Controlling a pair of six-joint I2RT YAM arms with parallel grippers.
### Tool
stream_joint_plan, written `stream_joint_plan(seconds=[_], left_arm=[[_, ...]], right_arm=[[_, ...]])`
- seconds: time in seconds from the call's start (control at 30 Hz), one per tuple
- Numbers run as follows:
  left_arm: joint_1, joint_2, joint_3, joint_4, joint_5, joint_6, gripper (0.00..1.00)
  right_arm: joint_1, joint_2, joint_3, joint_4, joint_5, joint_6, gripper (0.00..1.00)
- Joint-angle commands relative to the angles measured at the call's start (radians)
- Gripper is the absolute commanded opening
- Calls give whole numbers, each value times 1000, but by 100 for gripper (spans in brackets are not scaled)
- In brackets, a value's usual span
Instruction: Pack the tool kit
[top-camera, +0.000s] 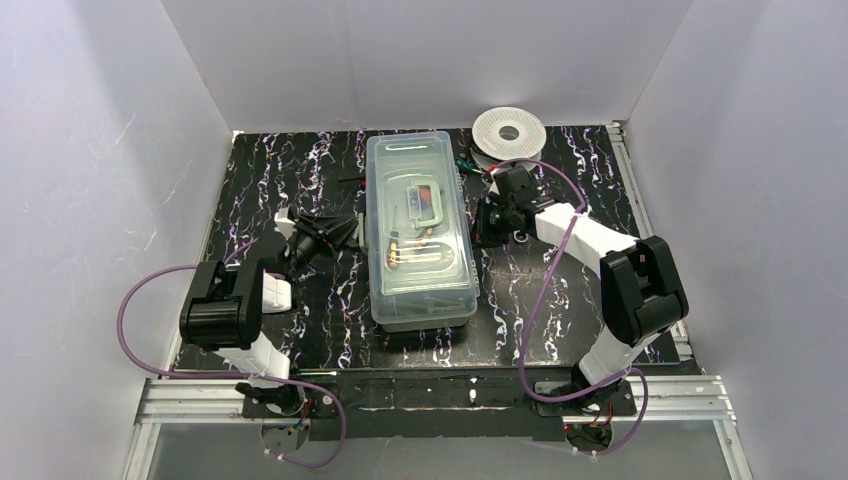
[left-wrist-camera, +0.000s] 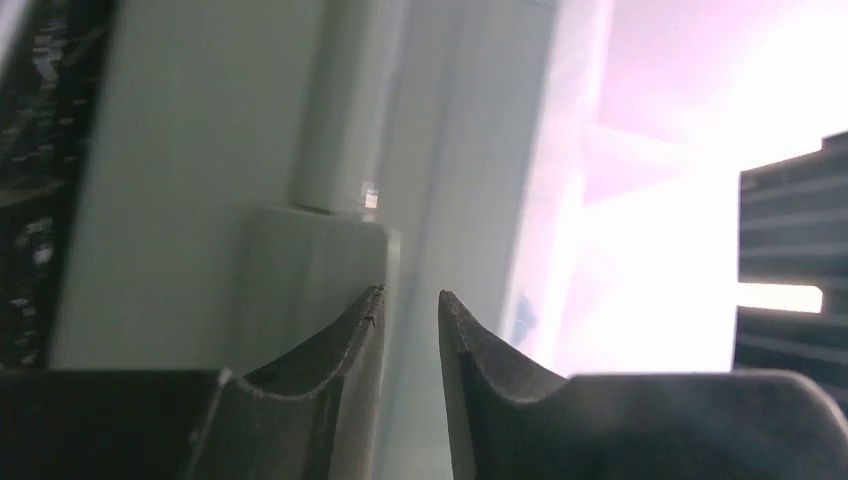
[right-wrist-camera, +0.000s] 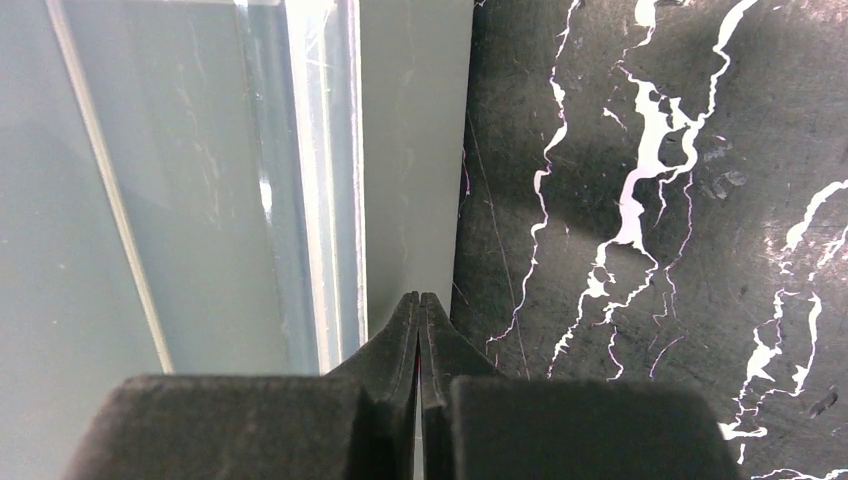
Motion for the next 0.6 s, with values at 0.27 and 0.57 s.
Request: stream_joint_plan(seconds=[0.27,0.57], left_arm=[[48,-230,0,-450,38,243,27],[86,-640,143,-1111,-209,612,34]], right_arm=[[8,-22,10,28,-68,-8,1],[8,-27,12,16,-59,-26,1]])
